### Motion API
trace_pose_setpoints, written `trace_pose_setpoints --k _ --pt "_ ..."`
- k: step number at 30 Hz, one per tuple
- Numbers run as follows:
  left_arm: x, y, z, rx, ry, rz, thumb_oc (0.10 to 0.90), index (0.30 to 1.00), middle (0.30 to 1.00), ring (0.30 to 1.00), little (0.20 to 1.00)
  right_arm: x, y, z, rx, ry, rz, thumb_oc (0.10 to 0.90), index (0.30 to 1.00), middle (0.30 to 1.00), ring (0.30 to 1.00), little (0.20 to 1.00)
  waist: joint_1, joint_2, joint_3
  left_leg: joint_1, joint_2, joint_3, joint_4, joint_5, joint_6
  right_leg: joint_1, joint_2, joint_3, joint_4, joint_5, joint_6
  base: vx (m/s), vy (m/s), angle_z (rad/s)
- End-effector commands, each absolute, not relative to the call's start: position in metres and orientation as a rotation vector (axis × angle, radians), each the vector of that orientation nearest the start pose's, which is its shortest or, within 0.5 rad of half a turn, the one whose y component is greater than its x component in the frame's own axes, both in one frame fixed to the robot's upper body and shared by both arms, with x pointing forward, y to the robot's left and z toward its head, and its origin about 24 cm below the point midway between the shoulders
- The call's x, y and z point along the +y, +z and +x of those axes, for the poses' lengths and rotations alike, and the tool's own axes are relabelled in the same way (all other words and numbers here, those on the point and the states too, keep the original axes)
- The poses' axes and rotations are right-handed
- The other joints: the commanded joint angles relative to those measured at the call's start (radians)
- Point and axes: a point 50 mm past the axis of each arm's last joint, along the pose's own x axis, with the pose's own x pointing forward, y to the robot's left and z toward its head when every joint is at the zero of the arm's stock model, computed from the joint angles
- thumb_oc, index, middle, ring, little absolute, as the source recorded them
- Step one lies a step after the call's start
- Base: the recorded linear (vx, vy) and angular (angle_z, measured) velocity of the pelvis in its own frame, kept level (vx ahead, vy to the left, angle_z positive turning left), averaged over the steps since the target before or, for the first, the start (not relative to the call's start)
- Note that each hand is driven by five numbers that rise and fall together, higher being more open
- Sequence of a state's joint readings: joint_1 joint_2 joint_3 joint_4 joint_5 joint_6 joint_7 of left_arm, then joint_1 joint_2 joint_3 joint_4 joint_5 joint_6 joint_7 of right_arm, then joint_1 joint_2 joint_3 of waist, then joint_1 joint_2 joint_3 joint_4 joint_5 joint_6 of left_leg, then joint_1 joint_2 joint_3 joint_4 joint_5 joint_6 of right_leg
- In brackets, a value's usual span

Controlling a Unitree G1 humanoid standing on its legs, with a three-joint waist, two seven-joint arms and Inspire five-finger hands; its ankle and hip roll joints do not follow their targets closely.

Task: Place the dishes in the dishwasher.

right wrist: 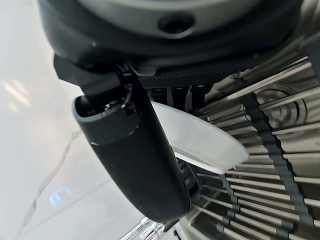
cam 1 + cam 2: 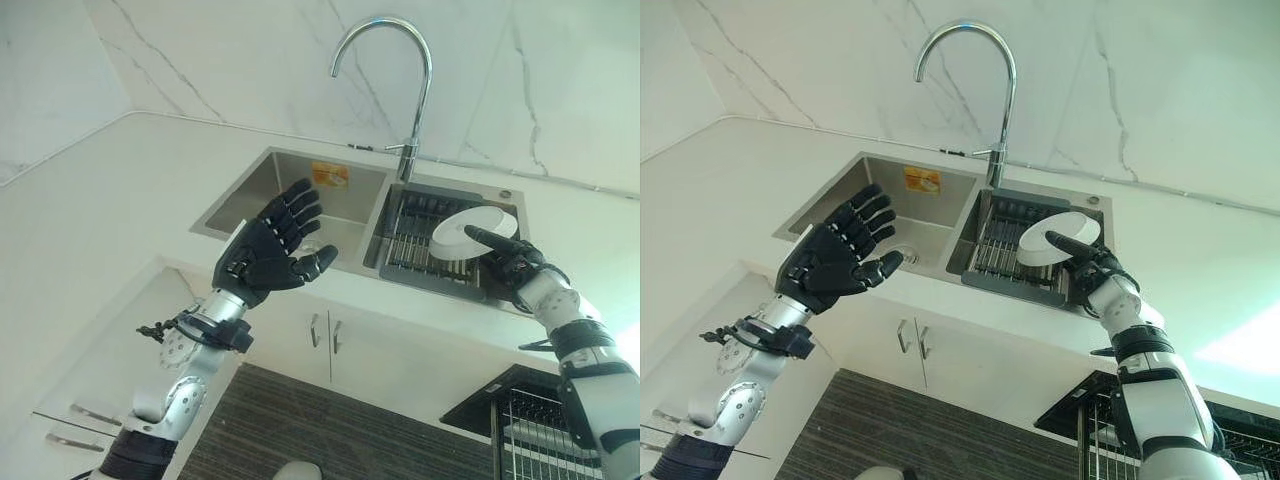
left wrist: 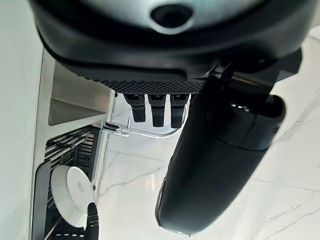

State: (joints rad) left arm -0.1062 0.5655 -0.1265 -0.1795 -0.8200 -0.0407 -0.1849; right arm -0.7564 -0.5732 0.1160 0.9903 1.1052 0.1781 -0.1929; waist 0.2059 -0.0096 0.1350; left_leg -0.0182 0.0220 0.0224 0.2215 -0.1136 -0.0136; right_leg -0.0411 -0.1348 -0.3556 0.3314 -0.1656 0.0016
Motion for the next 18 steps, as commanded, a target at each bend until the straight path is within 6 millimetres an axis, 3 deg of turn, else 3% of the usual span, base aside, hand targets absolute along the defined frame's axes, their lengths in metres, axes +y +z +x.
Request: trace_pose_setpoints --k 1,8,18 --pt "0.179 0.159 0.259 -0.385 -0.508 -0.244 0.800 0.900 0.900 0.900 0.900 -0.280 0.138 0.387 0.097 -0.348 0.521 0.400 0.300 0.300 0.300 0.300 0.032 -0.017 -0.072 0.006 0.017 0.020 0.078 -0.131 -0.027 0.059 -0.023 0.027 -0.031 -0.056 0.076 0.04 0.008 0.01" --pt "0.180 0.151 0.255 -0.355 -0.496 -0.259 0.800 0.900 0.900 0.900 0.900 -0.287 0.121 0.380 0.139 -0.412 0.497 0.400 0.300 0.300 0.300 0.300 0.051 -0.008 -0.067 -0.002 0.025 0.014 0.078 -0.127 -0.032 0.057 -0.029 0.010 -0.031 -0.059 0.076 0.01 0.010 0.05" --pt "0.177 0.150 0.254 -0.355 -0.507 -0.264 0.800 0.900 0.900 0.900 0.900 -0.283 0.130 0.380 0.011 -0.493 0.511 0.400 0.300 0.300 0.300 0.300 0.054 -0.002 -0.063 -0.006 0.024 0.006 0.078 -0.130 -0.032 0.056 -0.038 -0.004 -0.031 -0.056 0.080 -0.02 0.008 0.05"
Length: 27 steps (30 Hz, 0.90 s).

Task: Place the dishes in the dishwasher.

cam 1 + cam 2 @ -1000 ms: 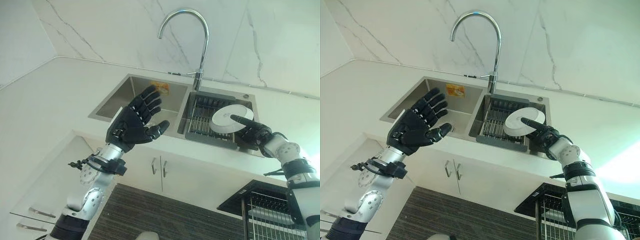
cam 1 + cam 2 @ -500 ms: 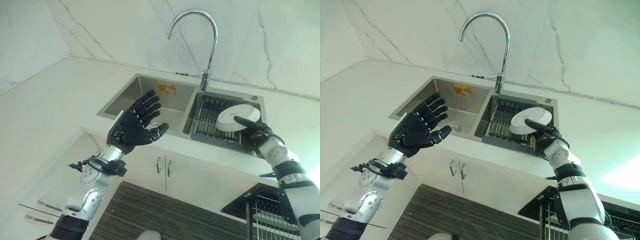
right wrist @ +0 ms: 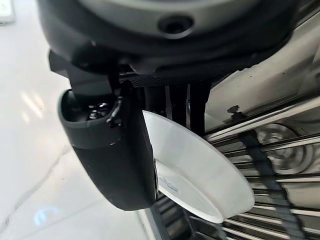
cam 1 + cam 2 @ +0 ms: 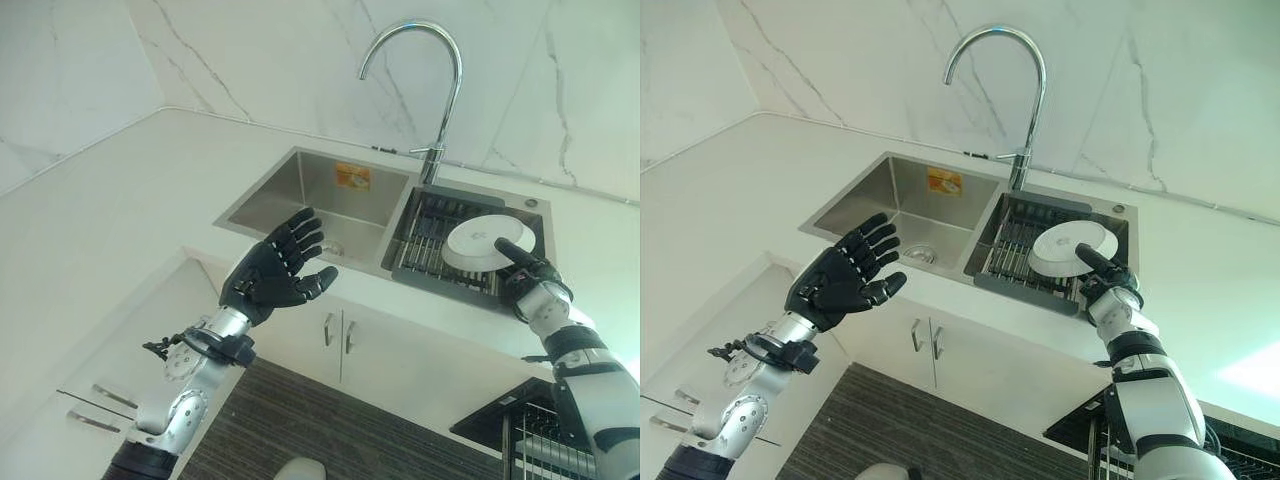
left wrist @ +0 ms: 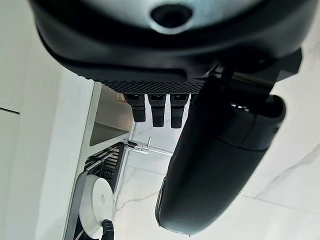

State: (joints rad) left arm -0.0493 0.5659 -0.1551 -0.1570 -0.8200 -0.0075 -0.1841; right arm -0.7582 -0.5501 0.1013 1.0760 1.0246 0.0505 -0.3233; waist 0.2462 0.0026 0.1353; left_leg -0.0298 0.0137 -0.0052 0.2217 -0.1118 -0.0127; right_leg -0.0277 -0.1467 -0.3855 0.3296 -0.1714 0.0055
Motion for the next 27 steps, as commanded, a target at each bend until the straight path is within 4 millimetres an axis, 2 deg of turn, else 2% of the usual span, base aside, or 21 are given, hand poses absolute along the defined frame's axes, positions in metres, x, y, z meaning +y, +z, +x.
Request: trace_pose_setpoints --k 1,10,13,15,16,18,19,21,23,25,27 --pt "0.177 0.150 0.253 -0.357 -0.506 -0.265 0.800 0.900 0.900 0.900 0.900 -0.282 0.131 0.380 -0.003 -0.483 0.513 0.400 0.300 0.300 0.300 0.300 0.013 -0.013 -0.063 0.006 0.032 0.033 0.078 -0.132 -0.033 0.042 -0.026 0.026 -0.030 -0.050 0.077 -0.04 0.028 0.01" --pt "0.179 0.153 0.251 -0.405 -0.505 -0.267 0.800 0.900 0.900 0.900 0.900 -0.275 0.162 0.375 -0.214 -0.393 0.497 0.400 0.300 0.300 0.300 0.300 -0.018 -0.016 -0.064 0.013 0.028 0.045 0.078 -0.144 -0.025 0.035 -0.028 0.044 -0.030 -0.042 0.085 -0.06 0.045 0.00" --pt "0.178 0.158 0.251 -0.442 -0.499 -0.269 0.800 0.900 0.900 0.900 0.900 -0.273 0.183 0.370 -0.326 -0.359 0.443 0.400 0.300 0.300 0.300 0.300 -0.040 -0.019 -0.065 0.015 0.023 0.054 0.078 -0.149 -0.018 0.025 -0.029 0.062 -0.030 -0.032 0.093 -0.12 0.088 -0.17" --pt "0.177 0.160 0.251 -0.456 -0.503 -0.266 0.800 0.900 0.900 0.900 0.900 -0.267 0.198 0.366 -0.395 -0.341 0.355 0.400 0.300 0.300 0.300 0.300 -0.055 -0.023 -0.063 0.016 0.019 0.061 0.078 -0.153 -0.012 0.018 -0.030 0.077 -0.030 -0.024 0.099 -0.16 0.114 -0.38" --pt "0.175 0.163 0.253 -0.465 -0.507 -0.259 0.800 0.900 0.900 0.900 0.900 -0.266 0.206 0.362 -0.421 -0.368 0.216 0.400 0.300 0.300 0.300 0.300 -0.070 -0.026 -0.062 0.015 0.014 0.068 0.078 -0.155 -0.007 0.011 -0.032 0.088 -0.030 -0.017 0.106 -0.21 0.140 -0.32" --pt "0.173 0.167 0.255 -0.484 -0.513 -0.246 0.800 0.900 0.900 0.900 0.900 -0.276 0.204 0.357 -0.411 -0.427 0.022 0.400 0.300 0.300 0.300 0.300 -0.087 -0.030 -0.055 0.016 0.005 0.076 0.078 -0.161 0.003 -0.002 -0.039 0.108 -0.030 -0.002 0.121 -0.22 0.141 -0.30" --pt "0.174 0.168 0.254 -0.490 -0.516 -0.243 0.800 0.900 0.900 0.900 0.900 -0.278 0.207 0.354 -0.422 -0.432 -0.014 0.400 0.300 0.300 0.300 0.300 -0.091 -0.032 -0.052 0.017 0.004 0.082 0.078 -0.162 0.006 -0.007 -0.043 0.112 -0.030 0.006 0.127 -0.19 0.123 -0.34" --pt "0.173 0.169 0.253 -0.506 -0.531 -0.235 0.800 0.900 0.900 0.900 0.900 -0.279 0.211 0.346 -0.465 -0.434 0.000 0.400 0.300 0.300 0.300 0.300 -0.106 -0.038 -0.041 0.017 0.001 0.096 0.078 -0.169 0.014 -0.022 -0.056 0.118 -0.030 0.026 0.145 -0.18 0.110 -0.33" --pt "0.174 0.171 0.251 -0.518 -0.546 -0.231 0.800 0.900 0.900 0.900 0.900 -0.275 0.211 0.334 -0.523 -0.388 0.165 0.400 0.300 0.300 0.300 0.300 -0.128 -0.038 -0.032 0.017 -0.001 0.106 0.078 -0.177 0.022 -0.039 -0.062 0.131 -0.030 0.044 0.157 -0.11 0.104 -0.17" --pt "0.175 0.170 0.248 -0.516 -0.560 -0.236 0.800 0.900 0.900 0.900 0.900 -0.266 0.204 0.318 -0.582 -0.354 0.281 0.400 0.300 0.300 0.300 0.300 -0.149 -0.034 -0.026 0.016 -0.006 0.106 0.078 -0.180 0.031 -0.053 -0.063 0.148 -0.030 0.058 0.166 0.00 0.083 -0.23" --pt "0.176 0.165 0.243 -0.508 -0.571 -0.239 0.800 0.900 0.900 0.900 0.900 -0.256 0.191 0.293 -0.632 -0.311 0.383 0.400 0.300 0.300 0.300 0.300 -0.181 -0.030 -0.017 0.017 -0.005 0.115 0.078 -0.181 0.036 -0.079 -0.061 0.174 -0.030 0.081 0.179 0.02 0.072 -0.28"
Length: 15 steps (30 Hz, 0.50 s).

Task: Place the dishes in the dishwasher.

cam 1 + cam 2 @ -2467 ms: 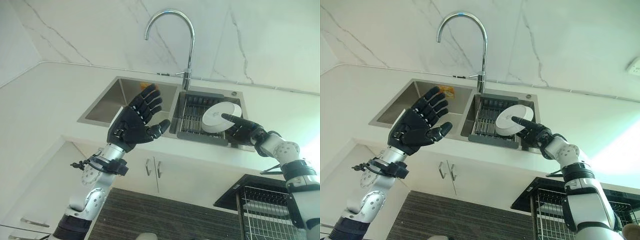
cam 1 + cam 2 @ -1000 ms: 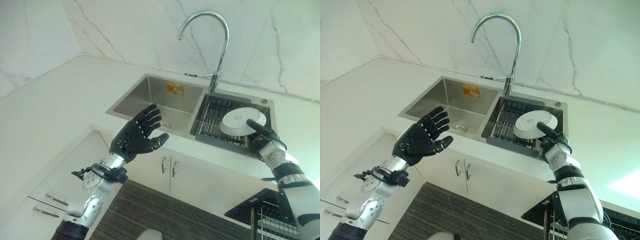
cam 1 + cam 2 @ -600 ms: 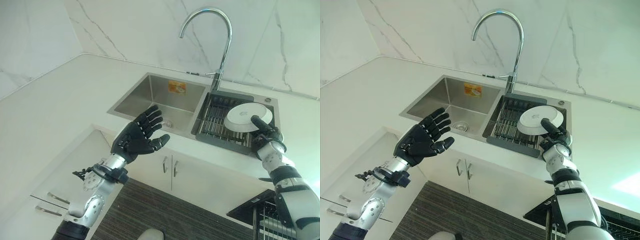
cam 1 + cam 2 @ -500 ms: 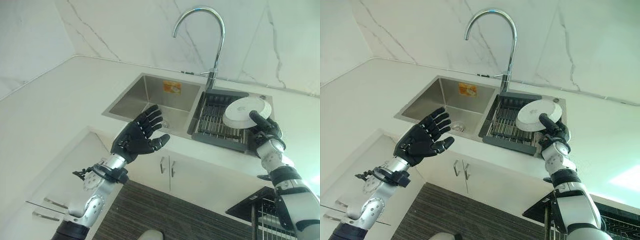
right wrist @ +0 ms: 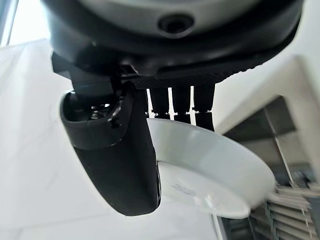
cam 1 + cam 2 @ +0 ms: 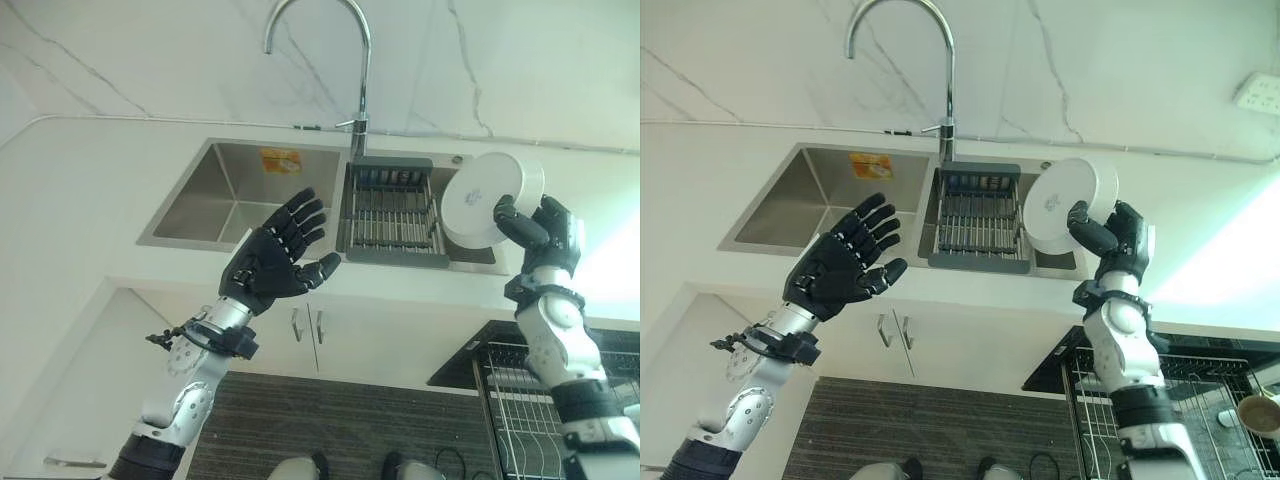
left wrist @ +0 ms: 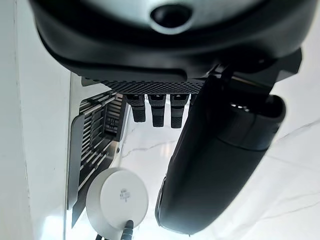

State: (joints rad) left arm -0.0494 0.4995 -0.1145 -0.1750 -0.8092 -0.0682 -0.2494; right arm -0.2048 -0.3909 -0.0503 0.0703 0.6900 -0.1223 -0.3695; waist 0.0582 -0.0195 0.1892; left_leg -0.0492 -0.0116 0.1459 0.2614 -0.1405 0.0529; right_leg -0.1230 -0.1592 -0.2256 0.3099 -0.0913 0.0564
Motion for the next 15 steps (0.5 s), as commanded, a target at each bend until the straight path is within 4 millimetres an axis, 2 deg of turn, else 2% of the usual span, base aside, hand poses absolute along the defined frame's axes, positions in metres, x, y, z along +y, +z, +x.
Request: trace_pose_setpoints --k 1,2,5,9,11,15 --pt "0.177 0.163 0.238 -0.511 -0.580 -0.231 0.800 0.900 0.900 0.900 0.900 -0.248 0.183 0.276 -0.661 -0.281 0.455 0.400 0.300 0.300 0.300 0.300 -0.021 -0.008 -0.071 0.032 0.027 -0.019 0.039 -0.151 -0.028 -0.010 -0.048 0.037 -0.010 0.035 0.133 -0.09 0.005 -0.39" --pt "0.178 0.166 0.236 -0.533 -0.589 -0.209 0.800 0.900 0.900 0.900 0.900 -0.244 0.178 0.261 -0.697 -0.235 0.566 0.400 0.300 0.300 0.300 0.300 -0.048 -0.009 -0.070 0.023 0.034 0.005 0.039 -0.149 -0.018 -0.001 -0.042 0.034 -0.010 0.065 0.133 -0.17 -0.051 -0.81" --pt "0.177 0.174 0.237 -0.564 -0.570 -0.190 0.800 0.900 0.900 0.900 0.900 -0.234 0.189 0.248 -0.806 -0.149 0.608 0.400 0.300 0.300 0.300 0.300 -0.039 0.012 -0.071 0.009 0.074 0.073 0.039 -0.126 -0.016 0.091 -0.095 -0.057 -0.010 0.126 0.121 -0.23 -0.146 -1.17" --pt "0.179 0.178 0.236 -0.578 -0.569 -0.180 0.800 0.900 0.900 0.900 0.900 -0.229 0.197 0.240 -0.866 -0.134 0.598 0.400 0.300 0.300 0.300 0.300 -0.021 0.012 -0.077 0.008 0.093 0.102 0.039 -0.122 -0.030 0.118 -0.125 -0.103 -0.010 0.113 0.124 -0.08 -0.209 -0.68" --pt "0.179 0.180 0.235 -0.589 -0.580 -0.178 0.800 0.900 0.900 0.900 0.900 -0.227 0.199 0.235 -0.876 -0.121 0.607 0.400 0.300 0.300 0.300 0.300 -0.016 0.012 -0.080 0.022 0.118 0.124 0.039 -0.127 -0.049 0.125 -0.129 -0.132 -0.010 0.042 0.127 -0.02 -0.280 -0.50" --pt "0.171 0.183 0.232 -0.592 -0.612 -0.169 0.800 0.900 0.900 0.900 0.900 -0.229 0.206 0.229 -0.899 -0.111 0.593 0.400 0.300 0.300 0.300 0.300 -0.041 0.013 -0.090 0.032 0.159 0.145 0.039 -0.113 -0.076 0.107 -0.094 -0.120 -0.010 -0.044 0.118 -0.02 -0.273 -0.32"
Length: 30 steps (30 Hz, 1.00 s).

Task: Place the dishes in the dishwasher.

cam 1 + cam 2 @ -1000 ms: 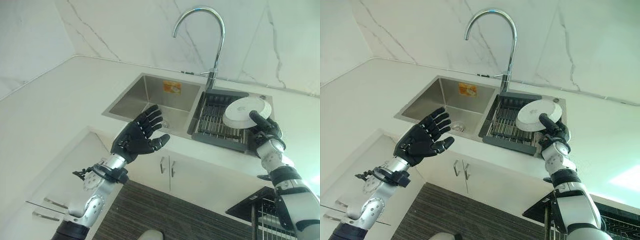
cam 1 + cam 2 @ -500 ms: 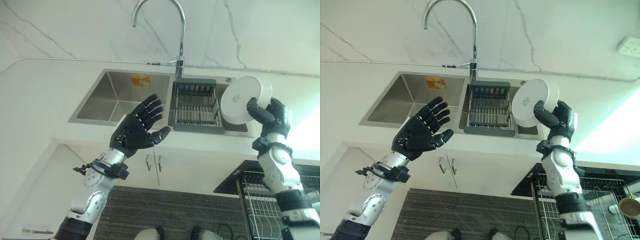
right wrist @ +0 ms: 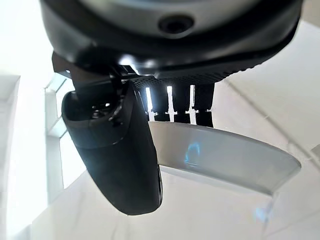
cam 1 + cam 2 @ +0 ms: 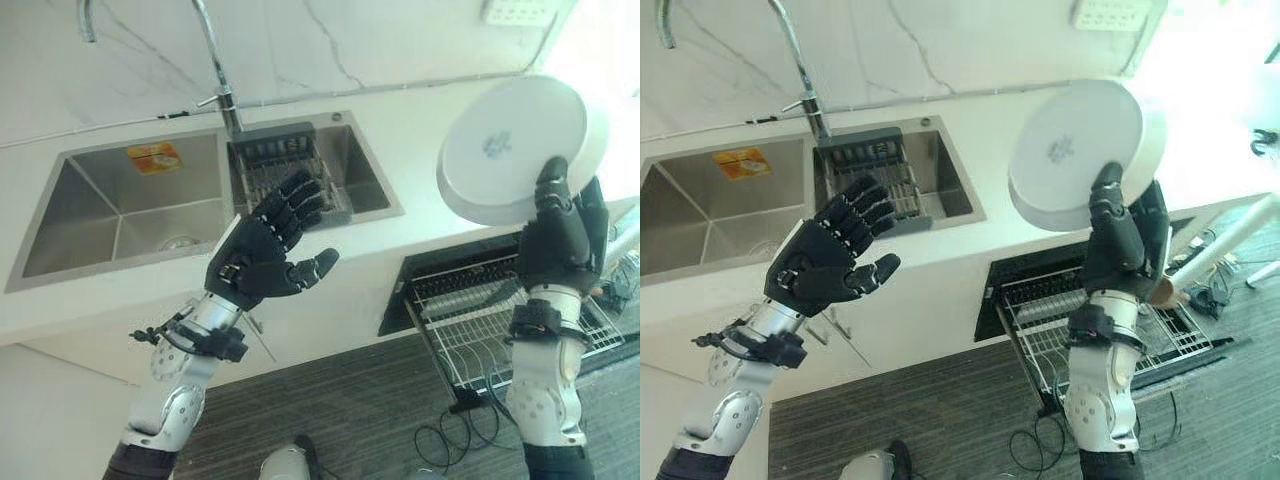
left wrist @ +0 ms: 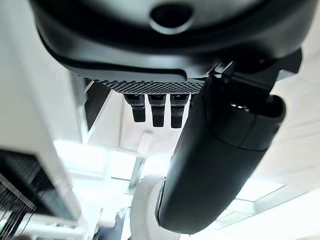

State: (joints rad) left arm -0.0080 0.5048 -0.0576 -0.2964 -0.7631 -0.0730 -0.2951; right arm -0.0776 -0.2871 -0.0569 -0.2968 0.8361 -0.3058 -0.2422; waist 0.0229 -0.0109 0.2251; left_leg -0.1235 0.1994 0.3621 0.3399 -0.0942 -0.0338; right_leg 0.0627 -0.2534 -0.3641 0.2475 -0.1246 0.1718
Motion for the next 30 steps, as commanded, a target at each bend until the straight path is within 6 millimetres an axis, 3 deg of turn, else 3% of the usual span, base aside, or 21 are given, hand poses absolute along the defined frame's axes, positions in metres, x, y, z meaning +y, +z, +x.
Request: trace_pose_setpoints --k 1,11,16,17,18,22,23,24,26,30 --pt "0.170 0.183 0.231 -0.589 -0.614 -0.164 0.800 0.900 0.900 0.900 0.900 -0.231 0.208 0.227 -0.909 -0.105 0.596 0.400 0.300 0.300 0.300 0.300 -0.016 0.005 -0.131 0.104 -0.043 -0.062 -0.040 -0.150 0.005 -0.089 0.009 0.028 0.052 -0.016 -0.001 -0.01 -0.287 -0.25" --pt "0.157 0.168 0.227 -0.474 -0.752 -0.101 0.800 0.900 0.900 0.900 0.900 -0.230 0.216 0.219 -0.947 -0.135 0.493 0.400 0.300 0.300 0.300 0.300 -0.059 0.029 -0.141 0.096 0.020 -0.017 -0.040 -0.114 -0.039 -0.111 0.058 0.040 0.052 -0.047 -0.033 -0.03 -0.198 -0.18" --pt "0.151 0.128 0.222 -0.220 -0.868 -0.094 0.800 0.900 0.900 0.900 0.900 -0.234 0.207 0.223 -0.863 -0.133 0.378 0.400 0.300 0.300 0.300 0.300 -0.075 0.043 -0.134 0.084 0.053 0.006 -0.040 -0.091 -0.058 -0.120 0.078 0.033 0.052 -0.058 -0.049 -0.04 -0.135 -0.02" --pt "0.152 0.115 0.221 -0.158 -0.856 -0.102 0.800 0.900 0.900 0.900 0.900 -0.234 0.203 0.226 -0.839 -0.129 0.323 0.400 0.300 0.300 0.300 0.300 -0.076 0.045 -0.132 0.081 0.061 0.011 -0.040 -0.085 -0.061 -0.121 0.083 0.029 0.052 -0.062 -0.054 -0.06 -0.227 -0.02" --pt "0.158 0.073 0.216 0.042 -0.766 -0.220 0.800 0.900 0.900 0.900 0.900 -0.236 0.195 0.231 -0.778 -0.131 0.212 0.400 0.300 0.300 0.300 0.300 -0.078 0.046 -0.127 0.073 0.080 0.011 -0.040 -0.069 -0.070 -0.122 0.101 0.030 0.052 -0.073 -0.069 -0.06 -0.237 -0.04" --pt "0.174 0.003 0.192 0.313 -0.617 -0.243 0.800 0.900 0.900 0.900 0.900 -0.244 0.183 0.238 -0.712 -0.165 0.102 0.400 0.300 0.300 0.300 0.300 -0.069 0.038 -0.118 0.060 0.092 -0.005 -0.040 -0.051 -0.082 -0.126 0.125 0.043 0.052 -0.082 -0.086 -0.01 -0.160 -0.06" --pt "0.192 -0.046 0.163 0.505 -0.489 -0.248 0.800 0.900 0.900 0.900 0.900 -0.251 0.173 0.243 -0.655 -0.181 0.058 0.400 0.300 0.300 0.300 0.300 -0.052 0.030 -0.107 0.063 0.080 -0.018 -0.040 -0.030 -0.085 -0.125 0.133 0.055 0.052 -0.083 -0.093 0.03 -0.110 -0.01" --pt "0.195 -0.051 0.159 0.527 -0.474 -0.243 0.800 0.900 0.900 0.900 0.900 -0.252 0.172 0.244 -0.648 -0.183 0.053 0.400 0.300 0.300 0.300 0.300 -0.049 0.029 -0.105 0.062 0.074 -0.026 -0.040 -0.027 -0.085 -0.125 0.134 0.060 0.052 -0.082 -0.093 0.07 -0.064 0.05" --pt "0.206 -0.080 0.135 0.642 -0.355 -0.265 0.800 0.900 0.900 0.900 0.900 -0.249 0.159 0.249 -0.584 -0.136 0.063 0.400 0.300 0.300 0.300 0.300 -0.028 0.030 -0.094 0.053 0.017 -0.095 -0.040 -0.048 -0.067 -0.126 0.140 0.095 0.052 -0.078 -0.088 0.05 0.035 -0.03" --pt "0.220 -0.114 0.096 0.787 -0.234 -0.165 0.800 0.900 0.900 0.900 0.900 -0.247 0.146 0.256 -0.529 -0.123 -0.015 0.400 0.300 0.300 0.300 0.300 -0.009 0.038 -0.093 0.051 0.002 -0.140 -0.040 -0.070 -0.064 -0.122 0.134 0.100 0.052 -0.083 -0.086 0.05 0.097 -0.41"
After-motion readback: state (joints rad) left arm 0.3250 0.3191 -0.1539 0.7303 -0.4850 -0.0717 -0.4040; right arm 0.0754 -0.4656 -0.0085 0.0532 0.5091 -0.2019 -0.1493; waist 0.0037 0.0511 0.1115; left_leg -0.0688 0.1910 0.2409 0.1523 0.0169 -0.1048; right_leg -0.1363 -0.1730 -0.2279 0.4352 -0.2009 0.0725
